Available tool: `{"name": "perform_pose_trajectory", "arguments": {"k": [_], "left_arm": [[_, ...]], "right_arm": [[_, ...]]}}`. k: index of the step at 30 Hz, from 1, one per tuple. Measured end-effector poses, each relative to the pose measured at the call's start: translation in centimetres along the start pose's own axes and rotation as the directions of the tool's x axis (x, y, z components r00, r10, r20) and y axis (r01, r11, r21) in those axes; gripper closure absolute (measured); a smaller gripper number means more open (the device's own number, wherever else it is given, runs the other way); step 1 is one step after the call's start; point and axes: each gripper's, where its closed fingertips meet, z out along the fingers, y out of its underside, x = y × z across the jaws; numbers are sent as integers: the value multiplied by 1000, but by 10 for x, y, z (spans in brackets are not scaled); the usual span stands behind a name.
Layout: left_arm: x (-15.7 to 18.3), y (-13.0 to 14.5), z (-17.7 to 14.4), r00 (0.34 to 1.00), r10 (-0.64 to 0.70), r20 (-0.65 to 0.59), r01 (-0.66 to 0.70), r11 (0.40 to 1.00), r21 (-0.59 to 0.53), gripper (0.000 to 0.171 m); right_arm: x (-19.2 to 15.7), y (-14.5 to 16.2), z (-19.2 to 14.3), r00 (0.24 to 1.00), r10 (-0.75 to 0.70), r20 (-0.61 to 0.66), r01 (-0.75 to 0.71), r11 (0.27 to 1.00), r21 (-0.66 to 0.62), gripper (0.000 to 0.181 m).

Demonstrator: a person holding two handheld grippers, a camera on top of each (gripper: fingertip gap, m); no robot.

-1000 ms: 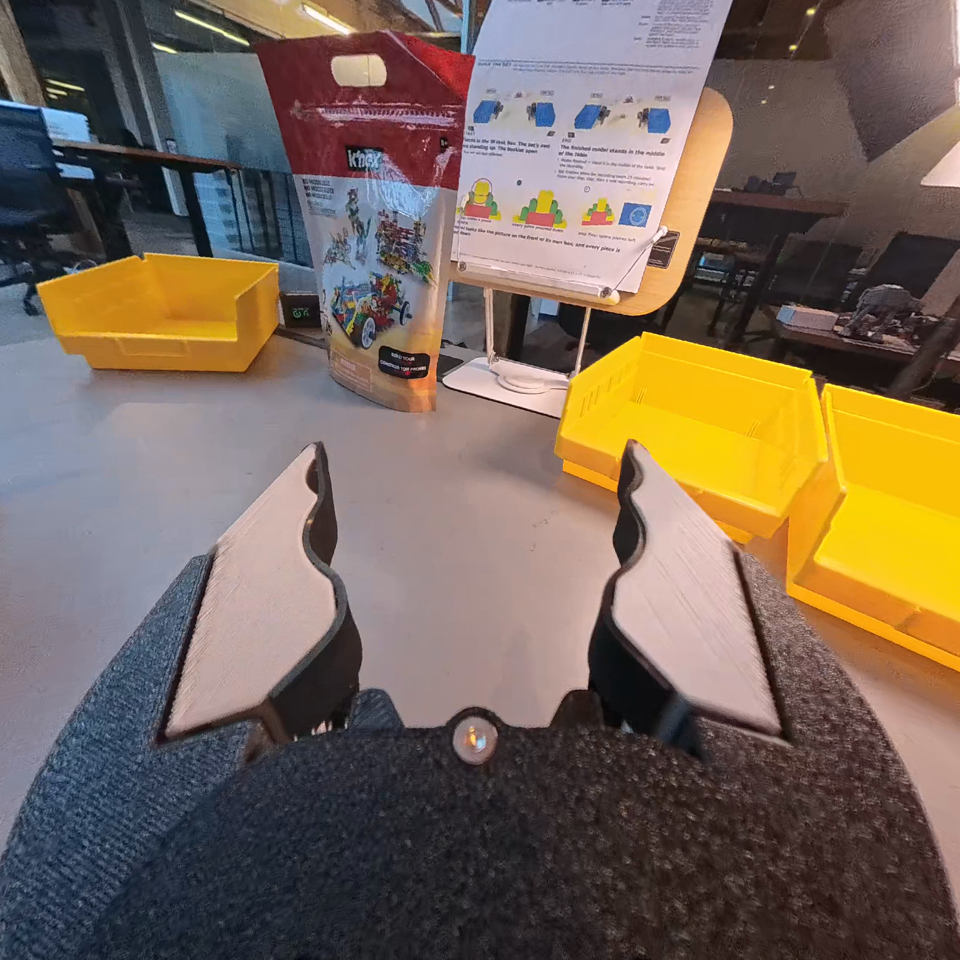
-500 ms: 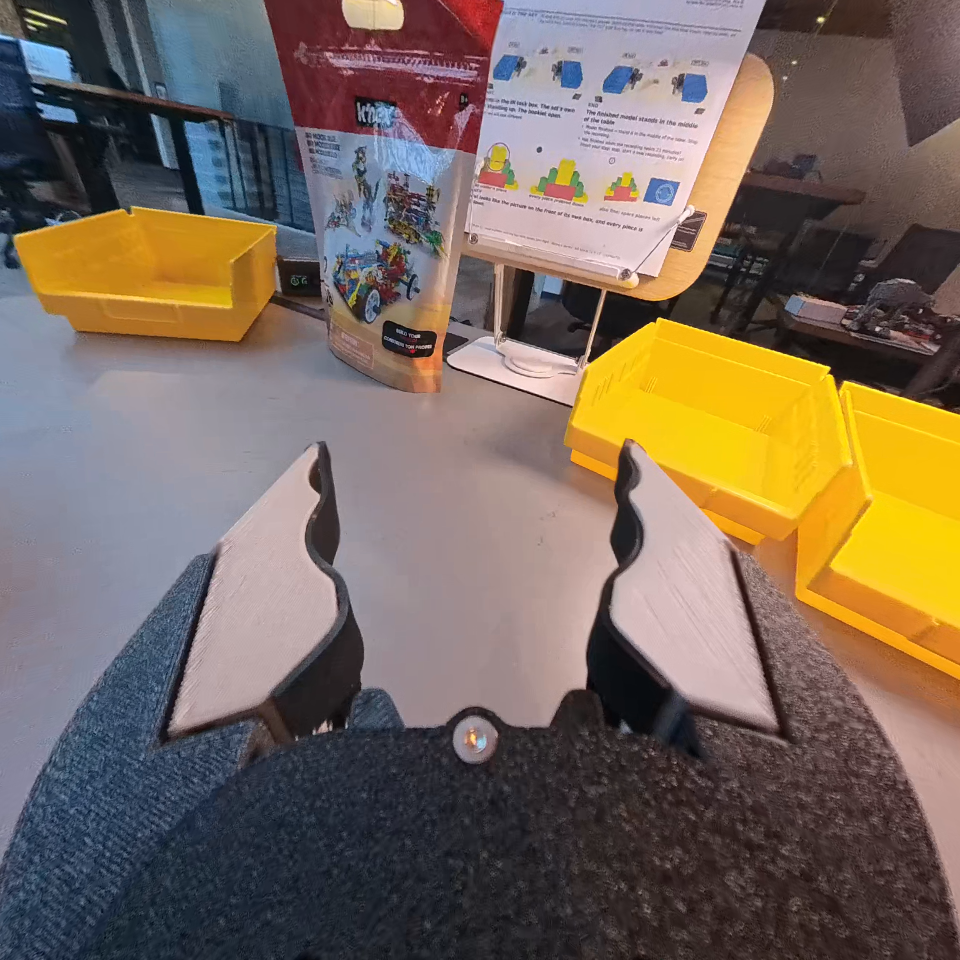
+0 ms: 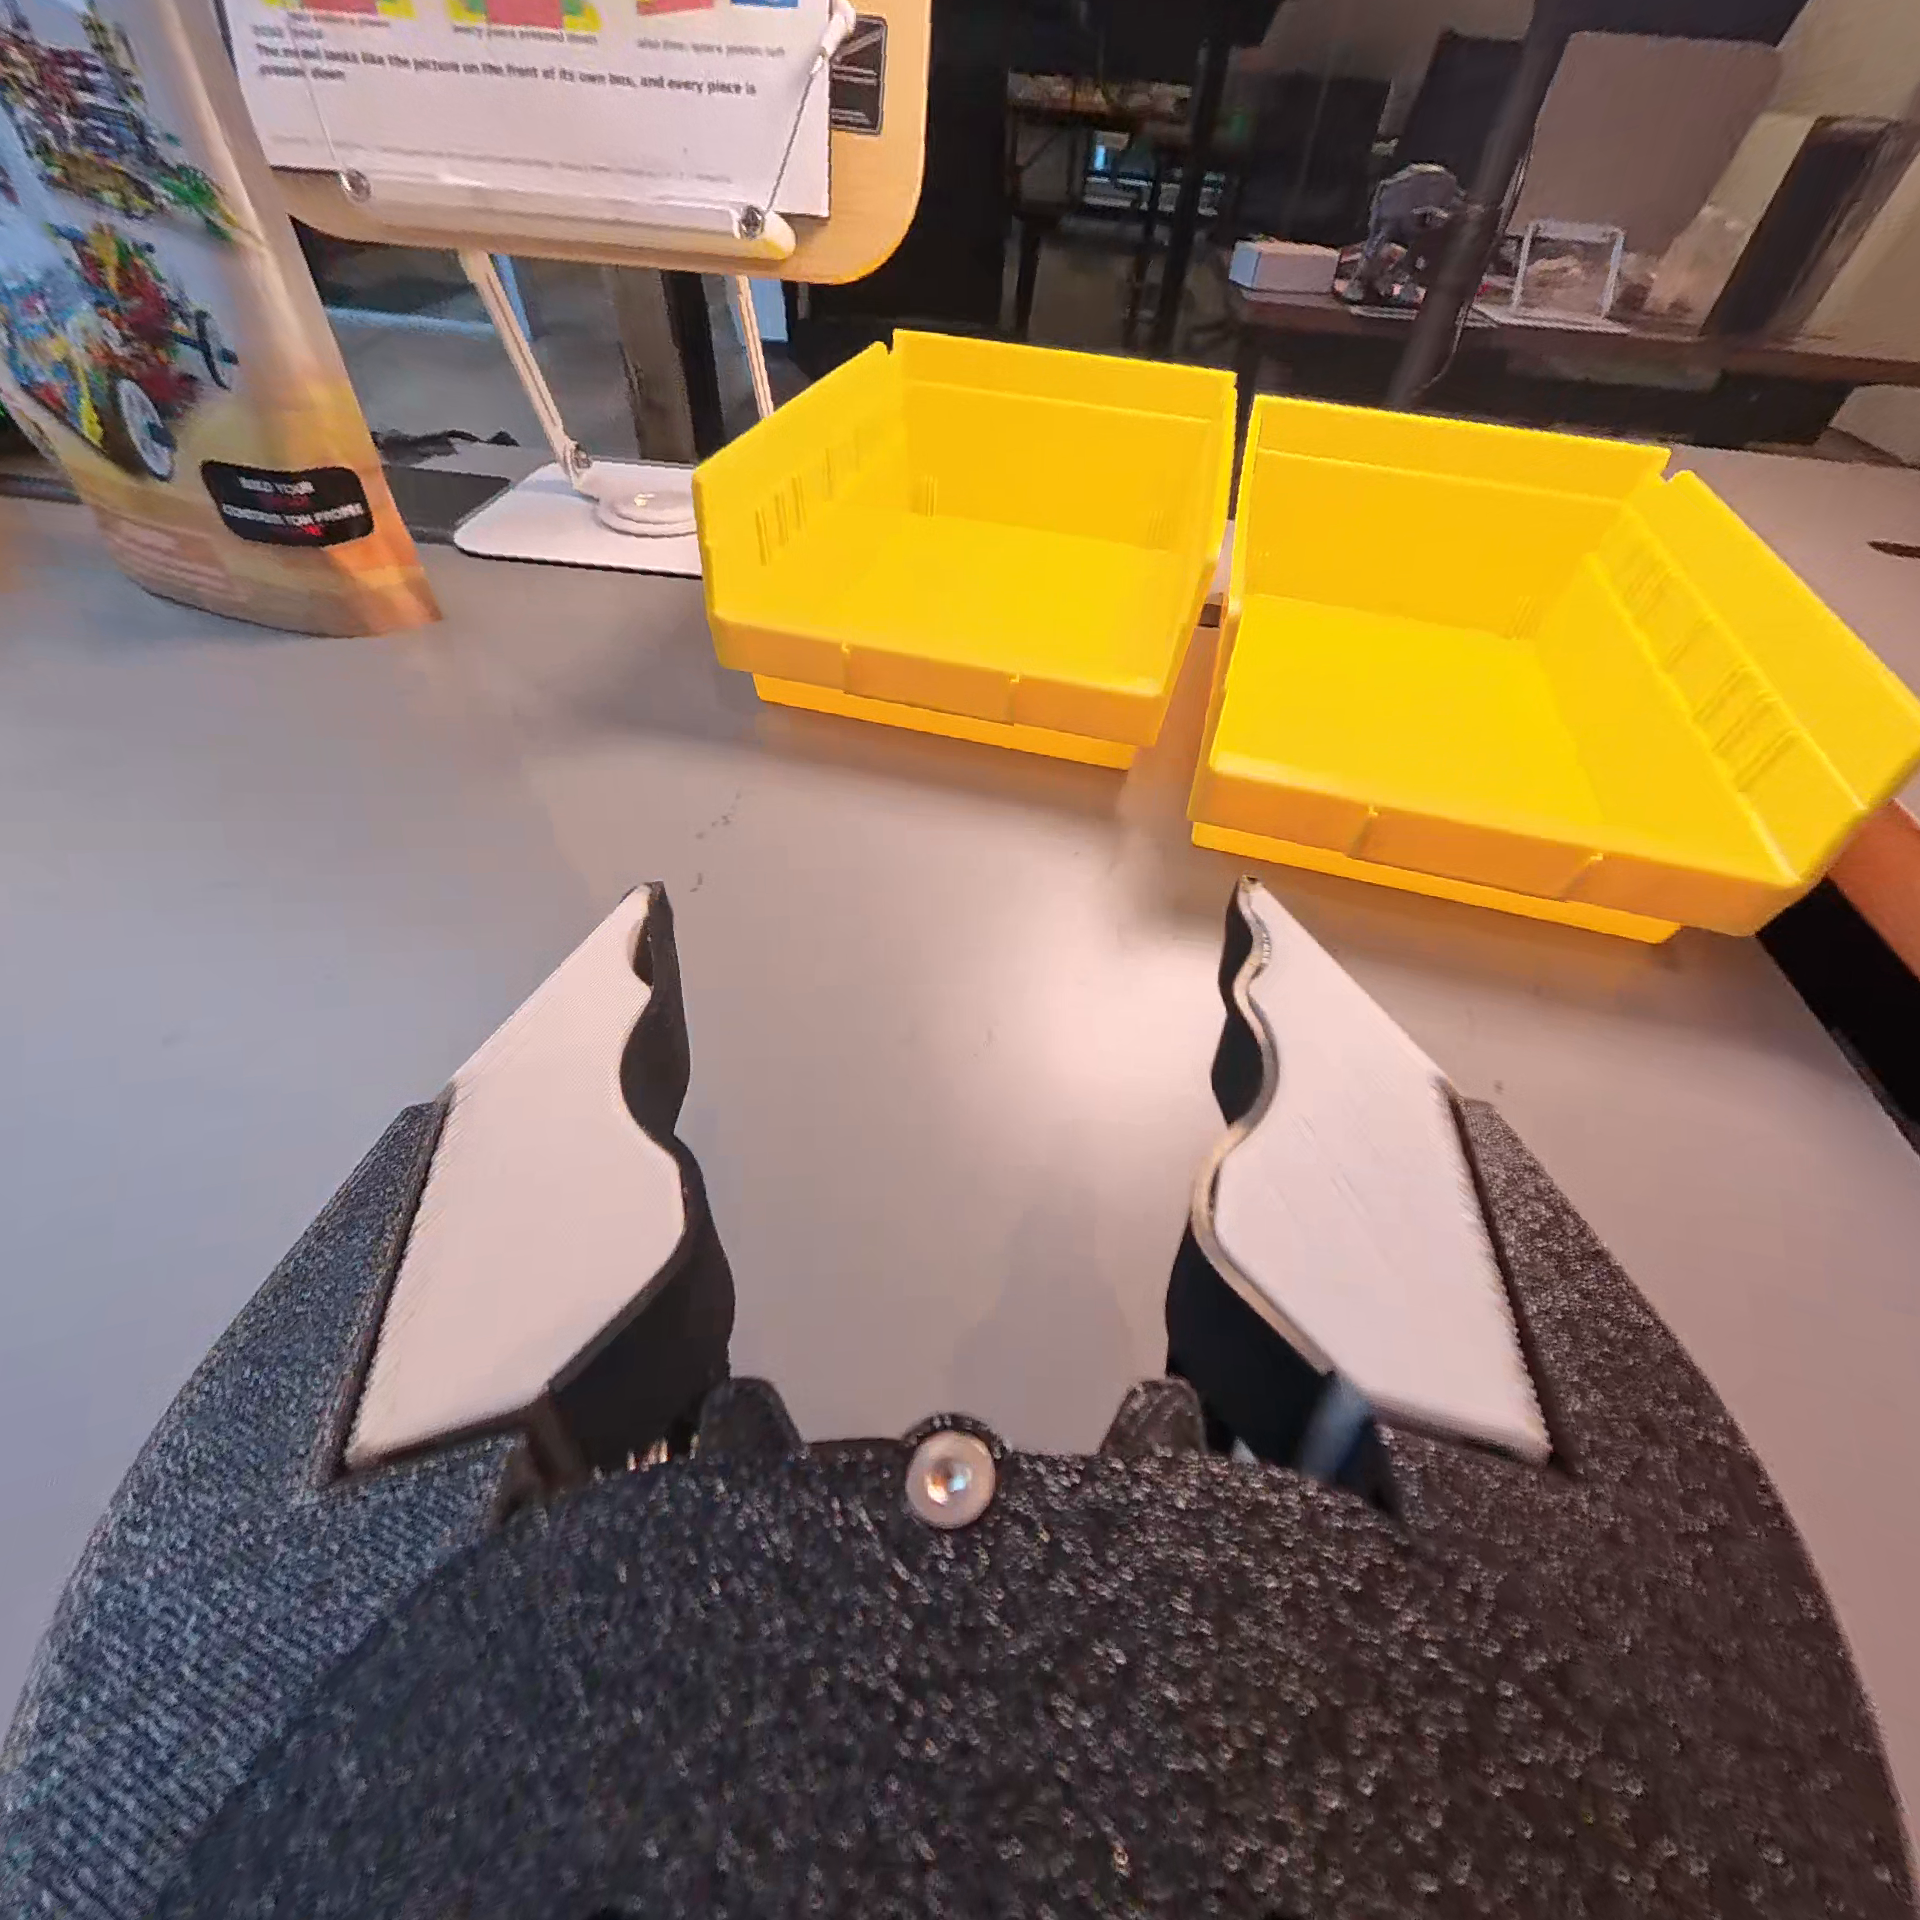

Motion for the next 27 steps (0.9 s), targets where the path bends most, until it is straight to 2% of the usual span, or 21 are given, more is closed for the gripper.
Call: {"name": "perform_pose_trajectory", "arguments": {"k": [3,5,8,11,13,17,19,20,21,22,24,25,27], "left_arm": [[8,-38,28,992,88,-90,-82,995,61,72],[15,-60,59,976,147,-159,-135,987,85,72],[29,-84,115,954,160,-255,-141,986,90,73],[47,-103,176,925,181,-333,-160,983,90,76],[55,-108,218,907,208,-366,-198,978,66,77],[66,-104,283,880,235,-413,-264,964,-14,80],[84,-101,294,836,215,-505,-268,963,-34,92],[95,-100,294,811,200,-550,-265,964,-39,105],[103,-100,293,795,201,-573,-269,963,-35,124],[108,-100,292,794,215,-569,-281,959,-30,140],[125,-99,282,780,233,-580,-299,954,-18,163],[139,-98,272,759,221,-613,-288,958,-11,166],[169,-93,255,710,205,-674,-283,959,-7,167]], "right_arm": [[-23,-20,12,994,-42,105,39,999,32,79],[-54,-41,28,971,-92,220,78,994,71,82],[-108,-76,67,914,-170,369,129,983,133,87],[-174,-110,117,831,-227,508,147,970,193,95],[-211,-127,158,795,-249,553,157,965,209,95],[-269,-142,249,782,-248,572,175,968,180,95],[-295,-141,278,764,-211,610,159,977,139,100],[-302,-142,288,767,-208,607,157,978,136,111],[-300,-146,297,786,-226,576,171,974,149,132],[-297,-149,301,788,-256,560,196,966,167,142],[-278,-156,304,802,-233,550,174,972,157,155],[-261,-158,307,819,-198,539,143,979,143,164],[-230,-157,310,838,-143,527,104,989,104,168]]}}
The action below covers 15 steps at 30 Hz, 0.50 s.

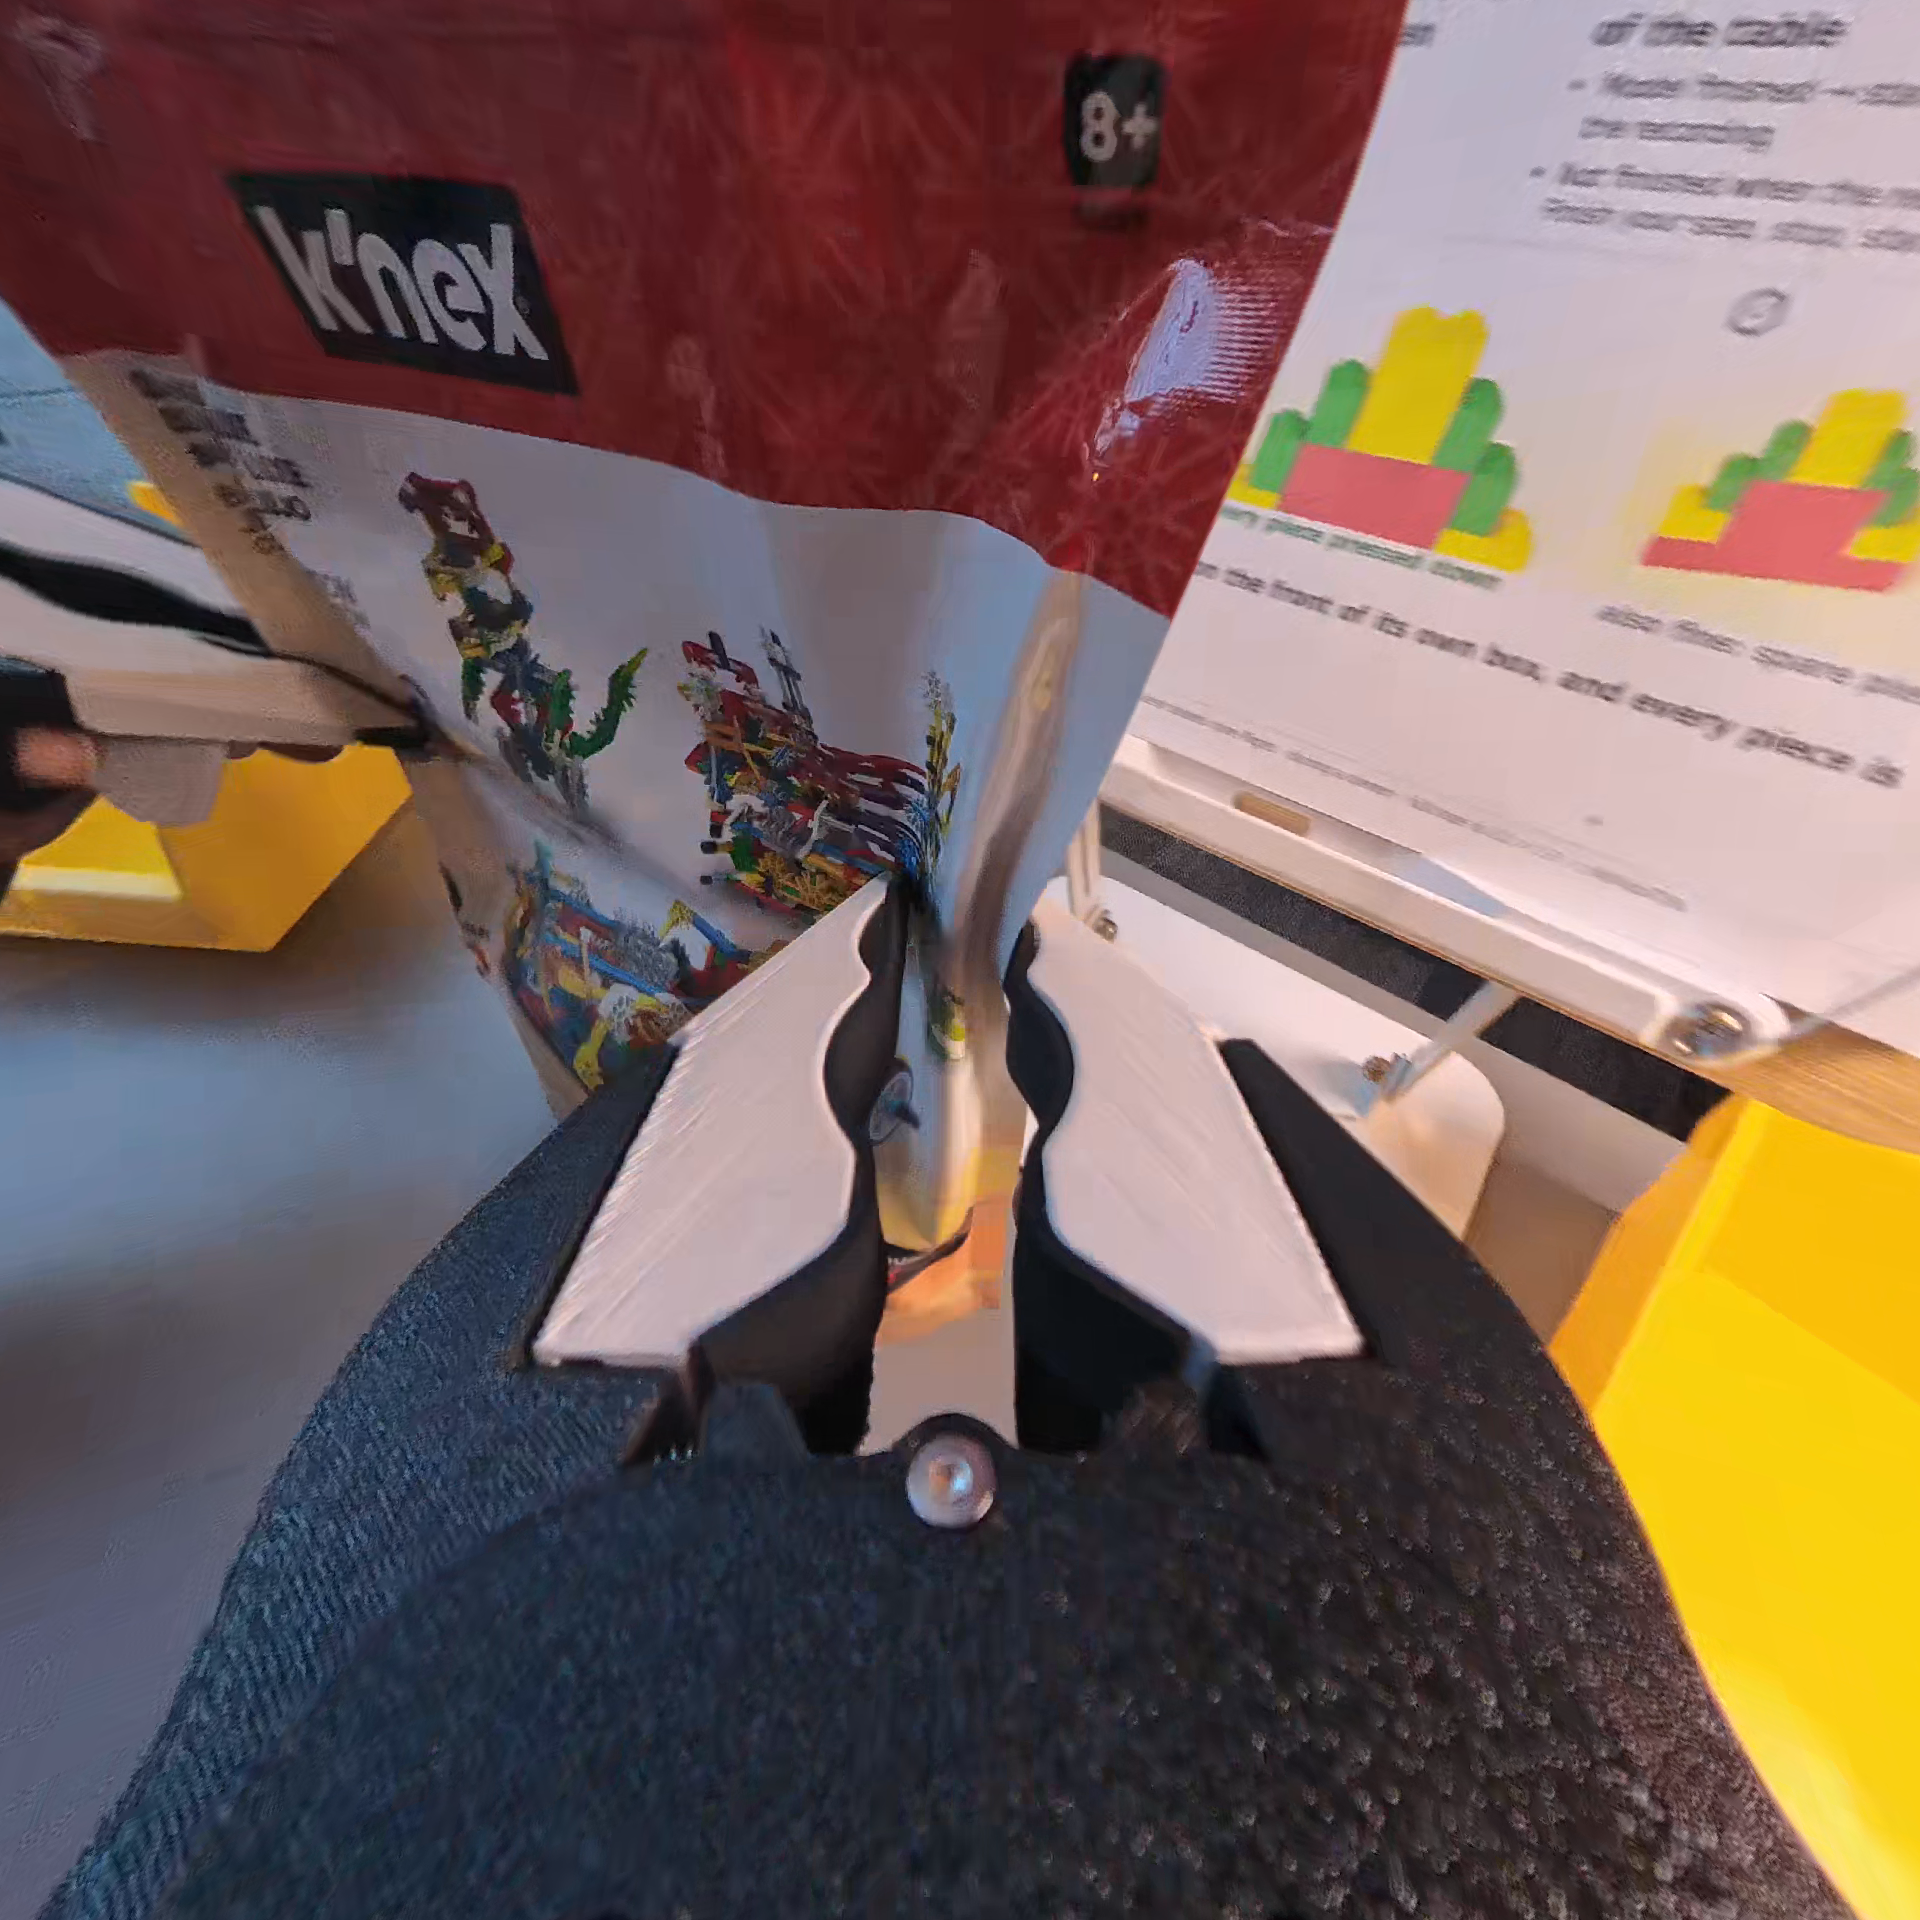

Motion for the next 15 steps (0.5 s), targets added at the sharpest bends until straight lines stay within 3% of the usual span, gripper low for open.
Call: {"name": "perform_pose_trajectory", "arguments": {"k": [4,7,9,12,15], "left_arm": [[27,-11,20,998,-20,-58,21,1000,11,169],[10,-16,20,996,-89,-10,90,996,23,157],[-5,-20,-2,987,-142,82,135,988,80,153],[0,-17,-45,957,-199,211,163,971,175,147],[42,-10,-74,946,-152,288,79,965,248,130]], "right_arm": [[28,7,-25,997,34,-74,-35,999,-11,164],[41,6,-46,992,48,-118,-49,999,-7,138],[45,-4,-76,987,22,-157,-15,999,45,131],[17,-7,-121,990,-12,-139,25,995,94,118],[-33,8,-149,990,-78,-117,90,991,98,100]]}}
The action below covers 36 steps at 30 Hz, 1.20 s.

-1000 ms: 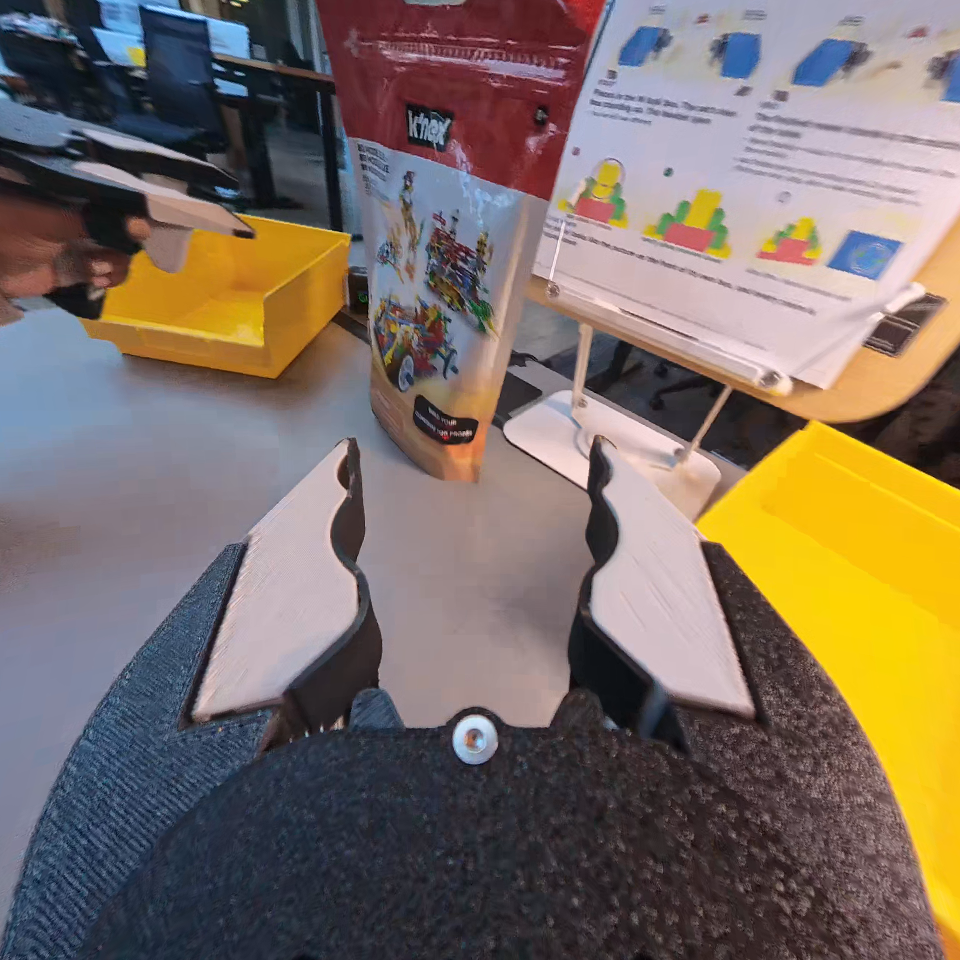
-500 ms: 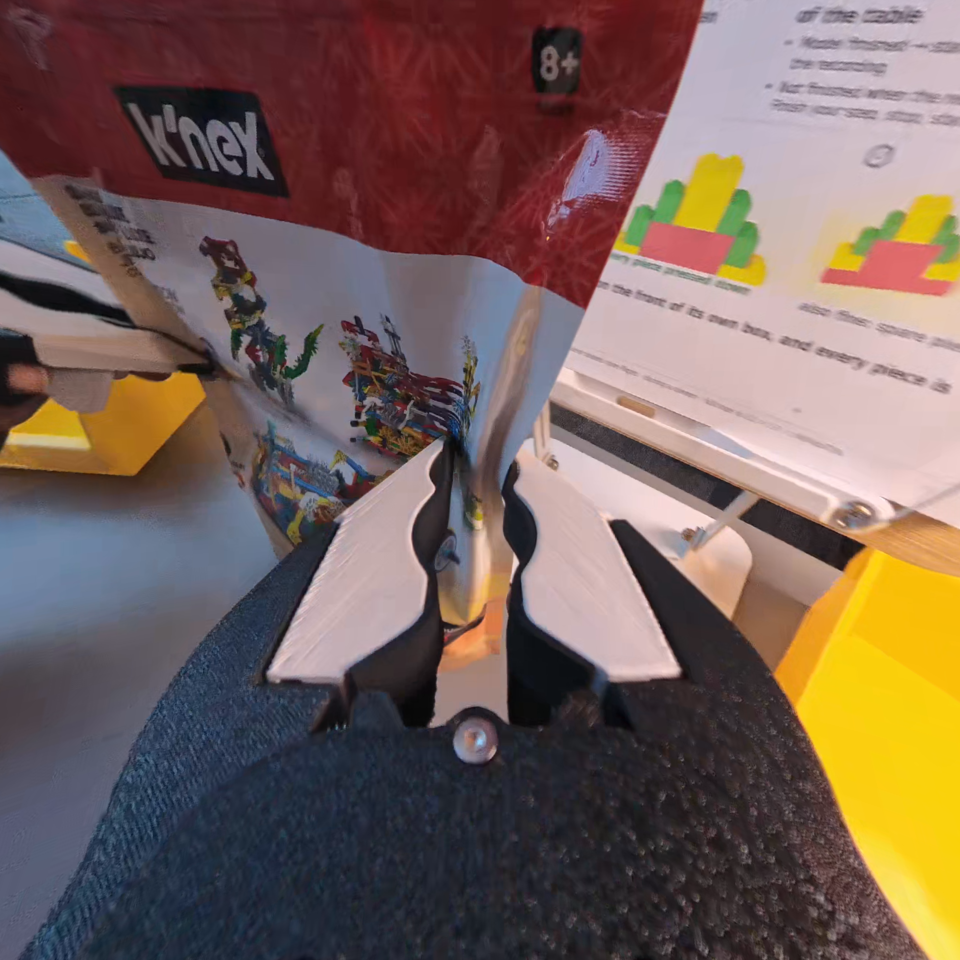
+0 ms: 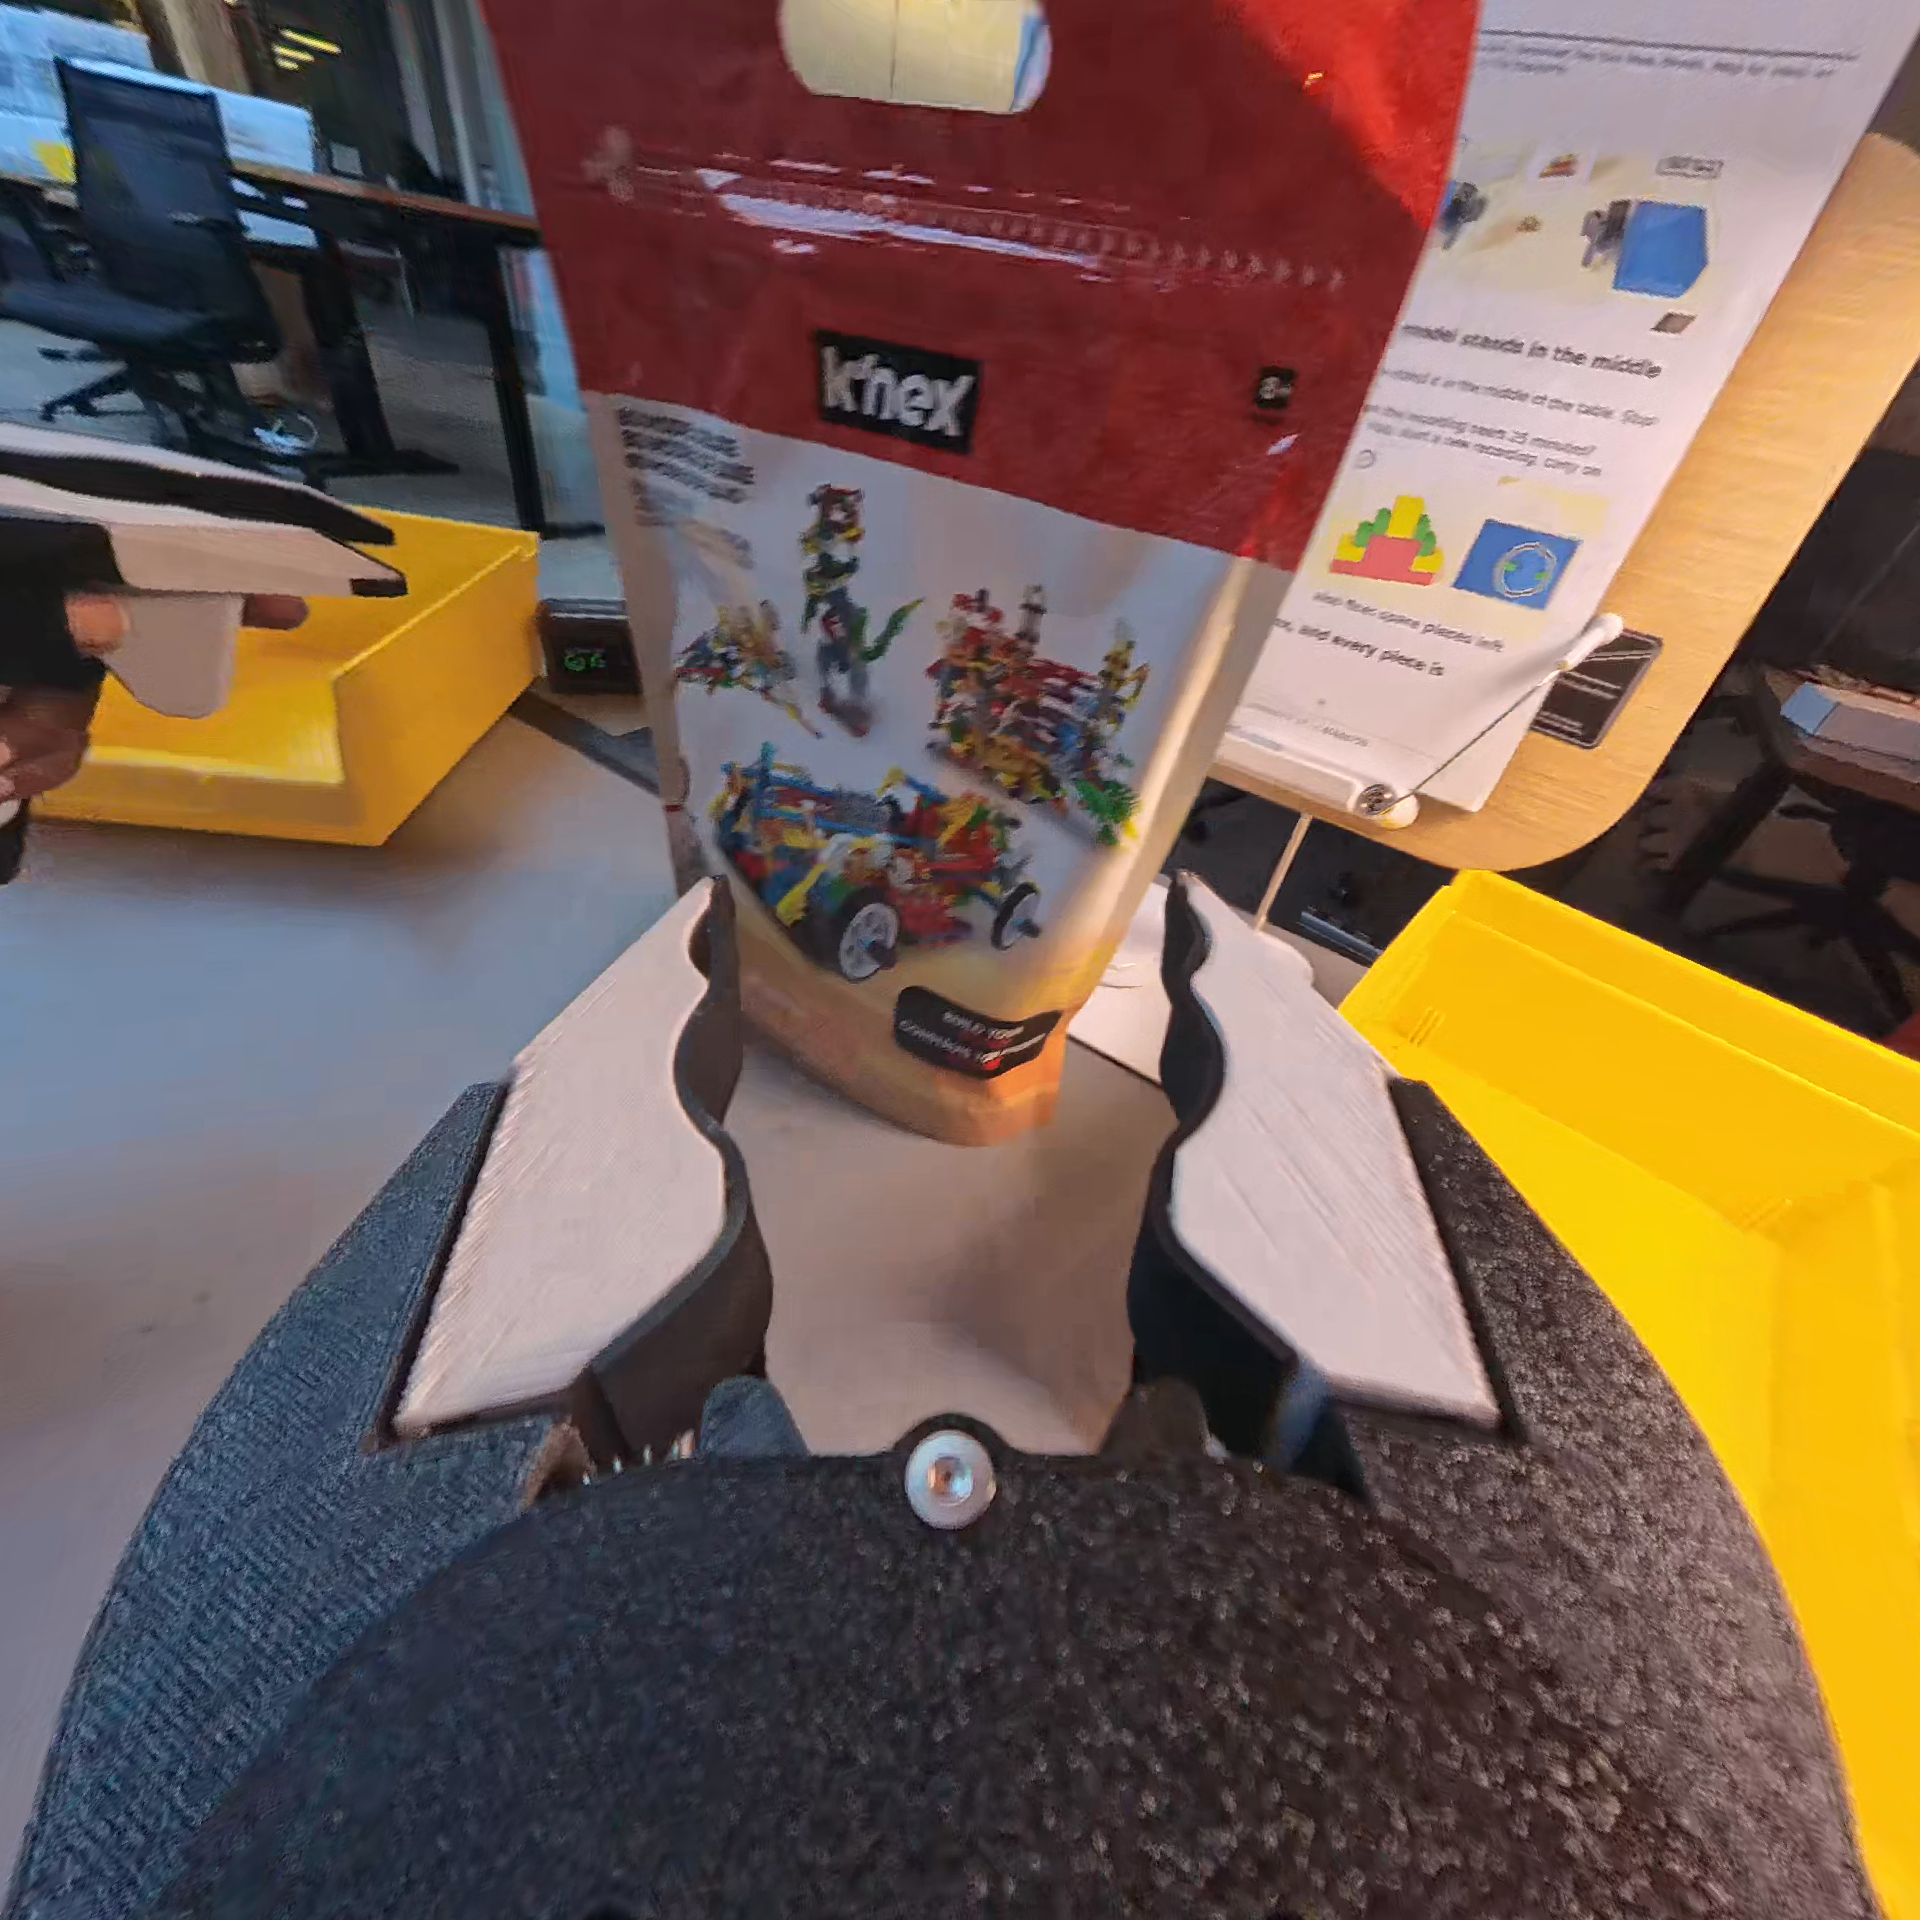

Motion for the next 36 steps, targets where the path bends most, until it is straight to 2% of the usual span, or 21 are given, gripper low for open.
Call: {"name": "perform_pose_trajectory", "arguments": {"k": [1,3,5,7,9,12,14,21,27,36], "left_arm": [[15,4,-12,1000,15,13,-16,1000,14,116],[49,13,-32,1000,14,6,-14,999,33,98],[76,20,-46,1000,10,-6,-10,998,56,91],[84,27,-51,998,58,30,-61,994,96,90],[81,38,-46,996,66,57,-73,990,118,91],[79,48,-37,1000,-9,9,8,996,92,85],[73,46,-35,999,10,34,-14,994,104,86],[69,70,-26,993,76,91,-80,996,41,89],[63,71,-26,986,91,141,-96,995,29,95],[66,67,-31,984,105,142,-113,992,50,96]], "right_arm": [[-16,5,-8,1000,-10,12,10,1000,-4,93],[-42,12,-20,1000,-15,23,15,1000,12,88],[-59,16,-30,999,-10,32,8,999,44,90],[-60,21,-33,999,-46,2,46,996,70,93],[-56,29,-29,998,-66,-6,66,997,49,91],[-52,31,-25,1000,-28,3,27,998,60,92],[-51,34,-22,1000,-31,0,31,998,58,92],[-56,42,-6,1000,-7,22,5,997,83,95],[-59,34,-3,1000,8,26,-12,990,142,98],[-65,37,-5,999,10,38,-15,991,135,97]]}}
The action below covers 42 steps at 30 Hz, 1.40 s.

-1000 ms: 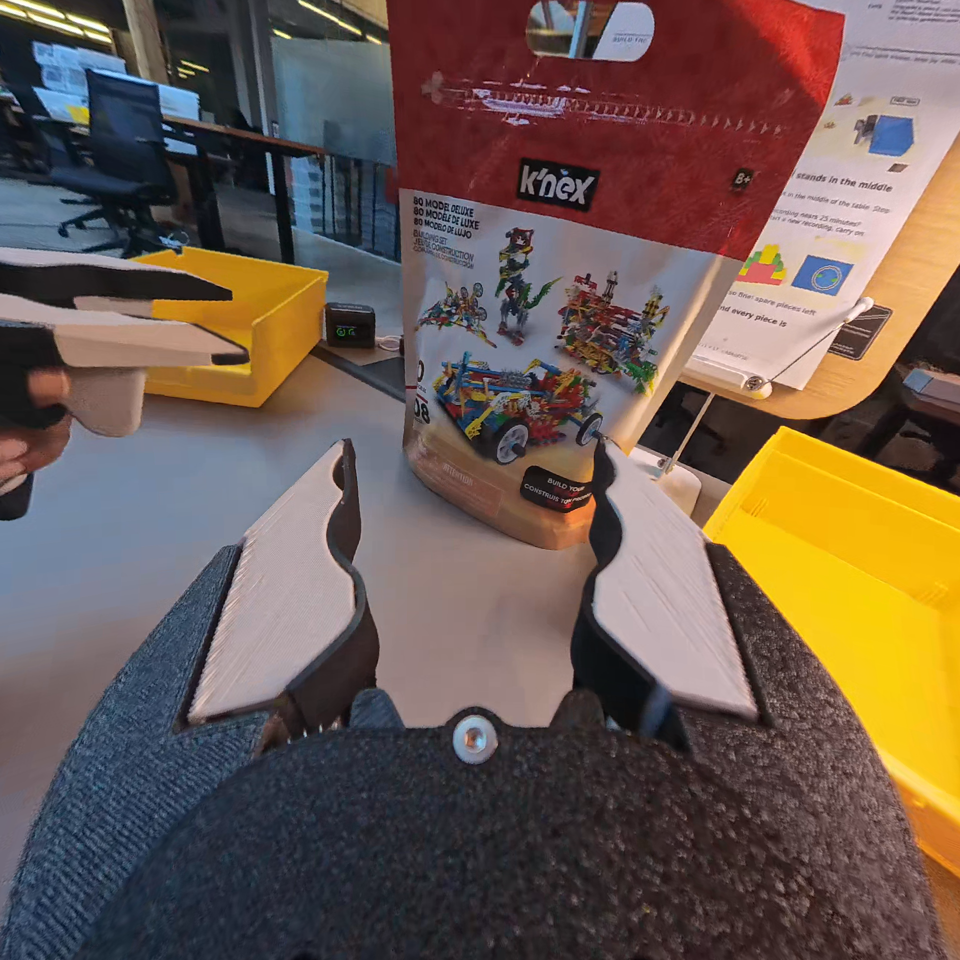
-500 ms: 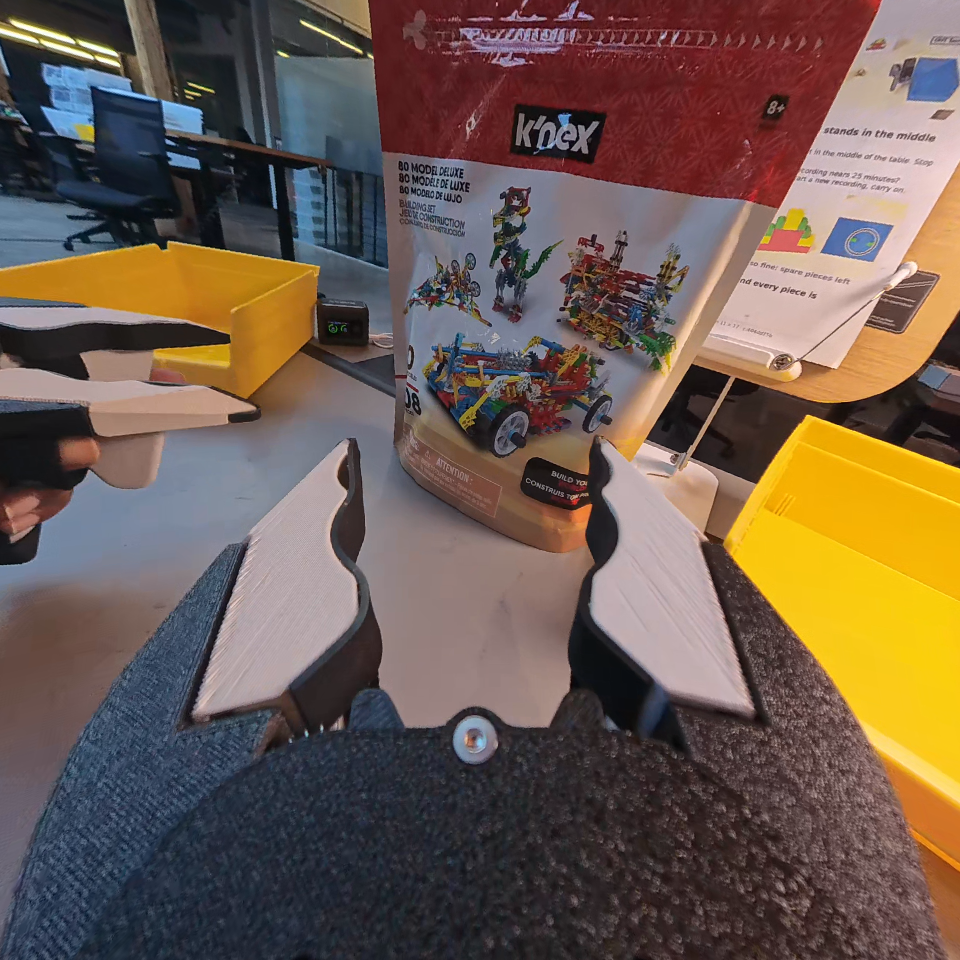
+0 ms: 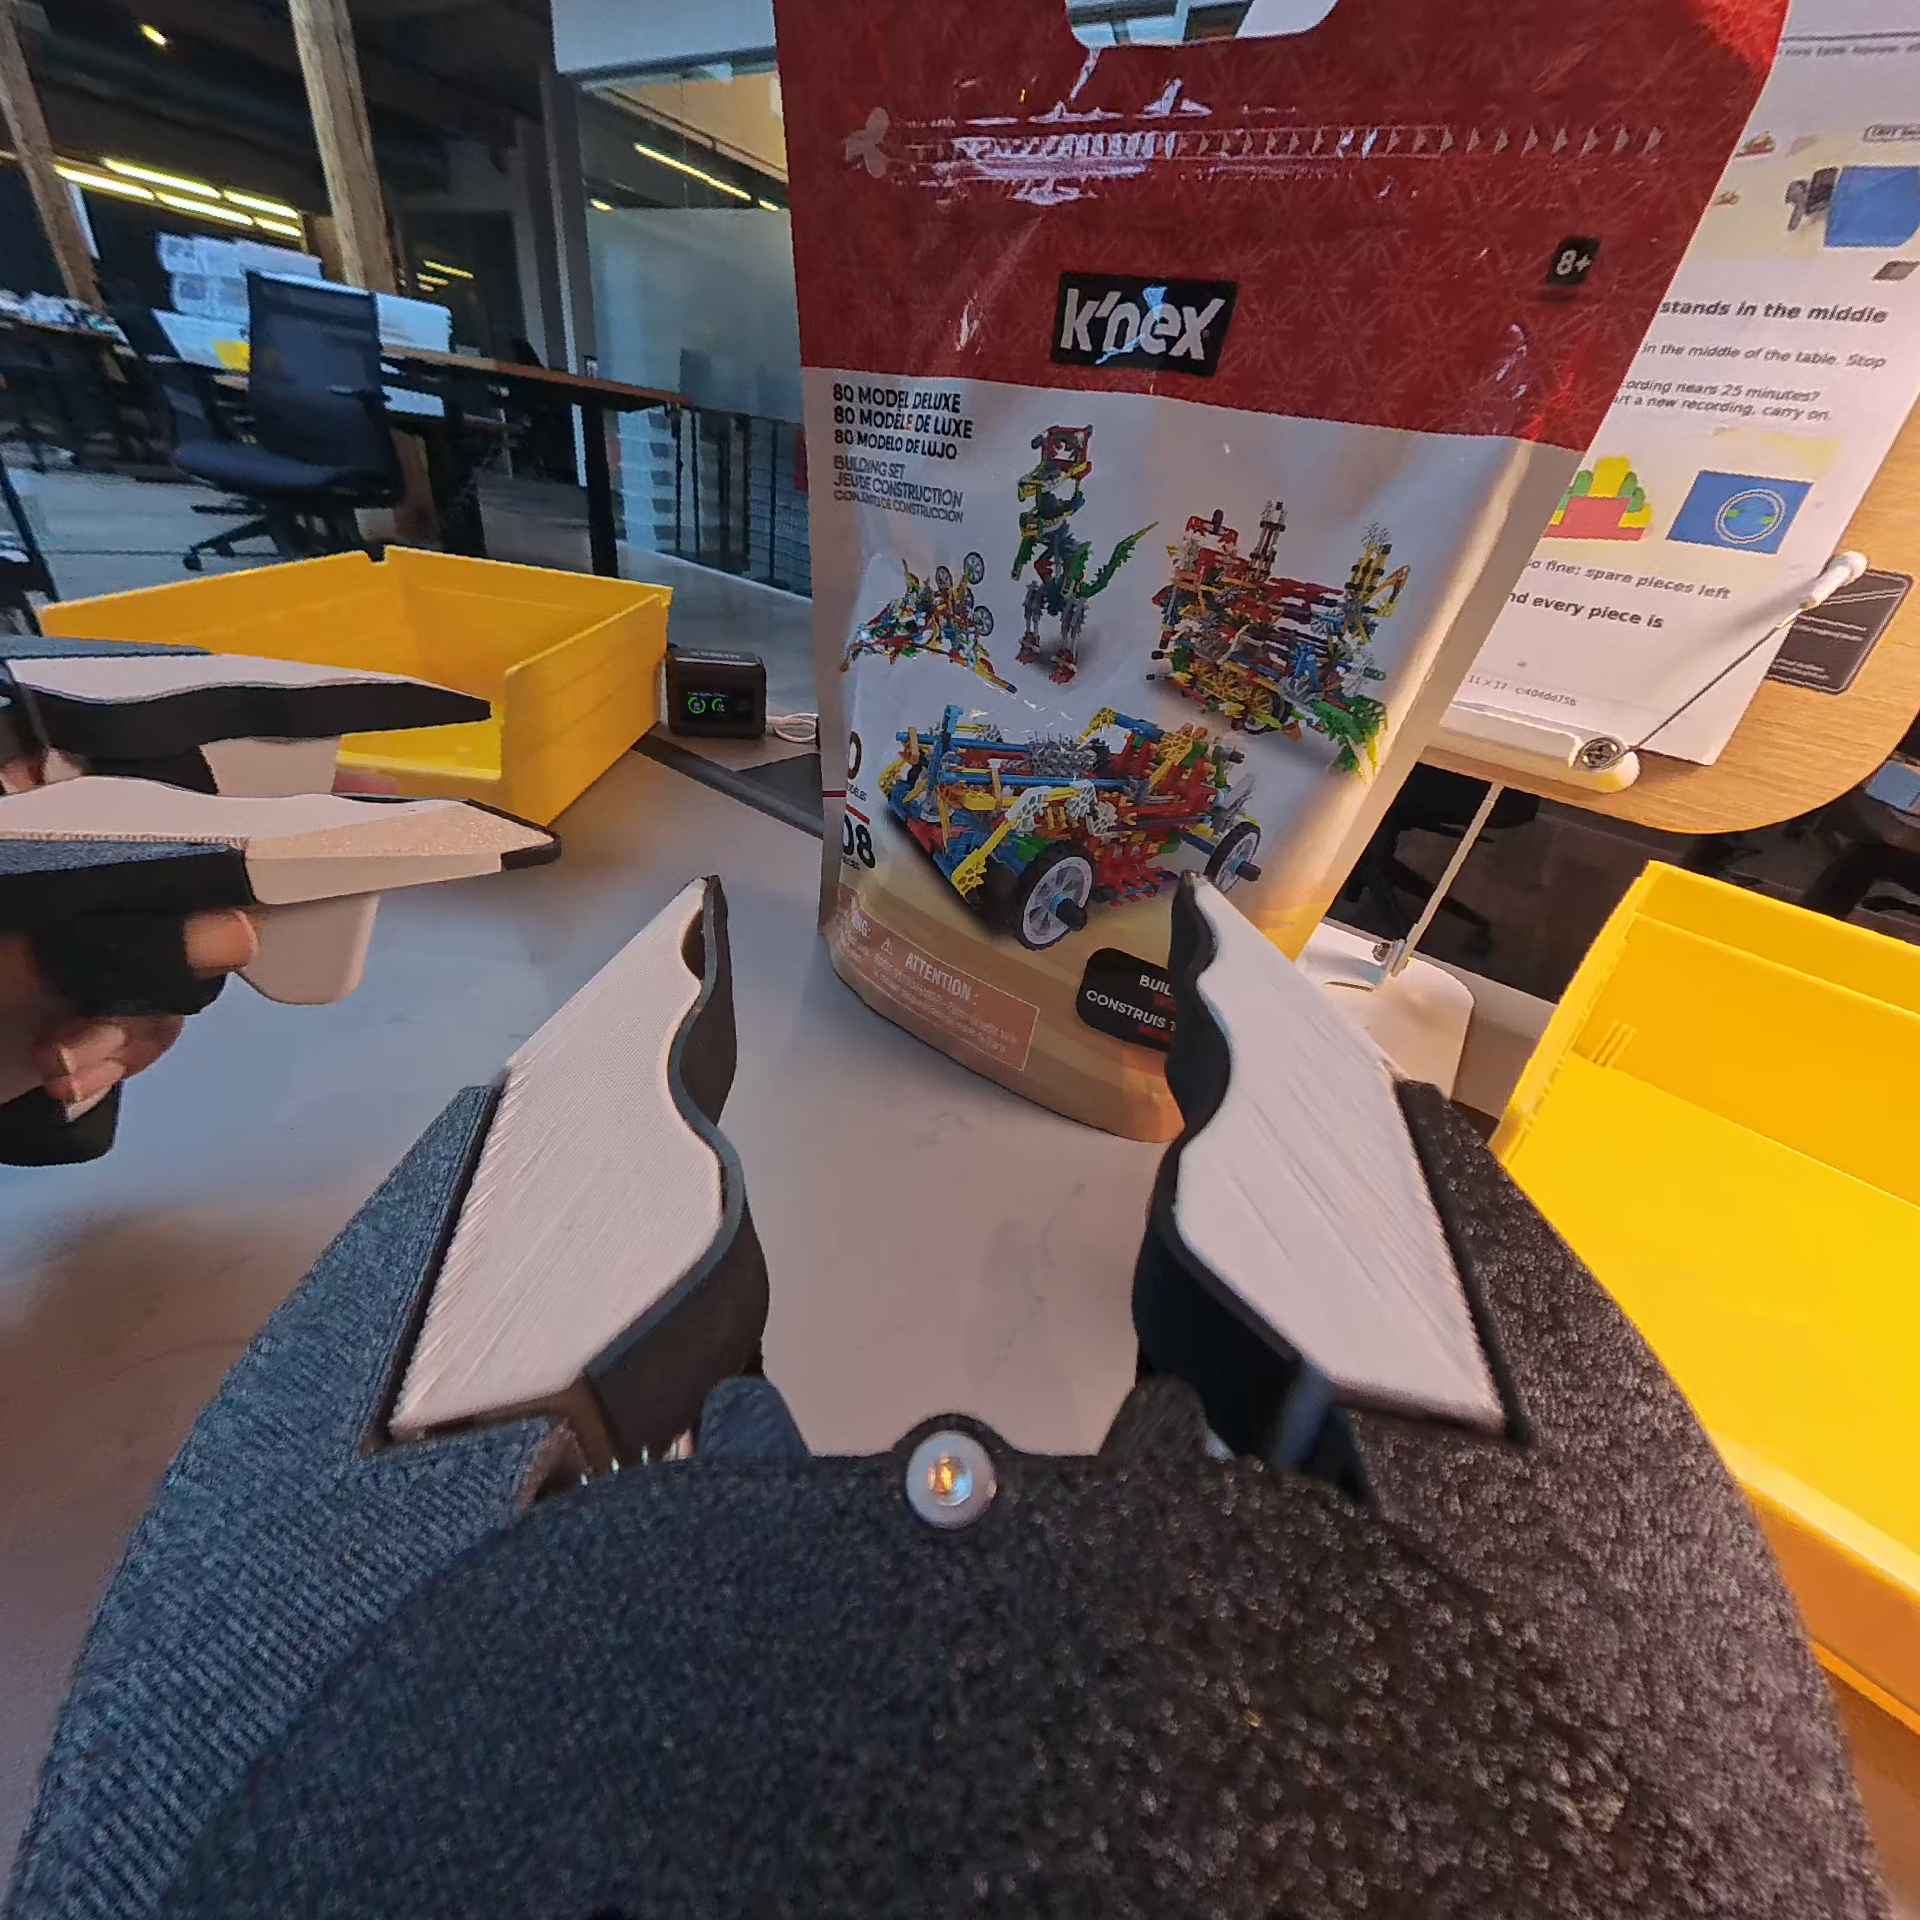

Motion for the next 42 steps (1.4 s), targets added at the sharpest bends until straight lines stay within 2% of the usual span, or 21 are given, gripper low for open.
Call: {"name": "perform_pose_trajectory", "arguments": {"k": [5,11,19,29,42], "left_arm": [[6,-4,-3,1000,11,-26,-11,1000,22,93],[23,-4,-5,994,43,-100,-39,999,34,82],[25,-2,-8,993,48,-105,-44,998,37,83],[17,5,-12,984,-96,-148,96,995,-3,91],[22,10,-9,981,-98,-169,97,995,-14,96]], "right_arm": [[-4,-4,-2,1000,-9,9,9,1000,10,97],[-3,2,-2,1000,-9,12,9,1000,-9,95],[2,7,-5,999,-33,10,33,999,-27,94],[10,22,-8,1000,-20,9,20,998,-64,93],[15,37,-4,1000,-6,15,7,995,-98,96]]}}
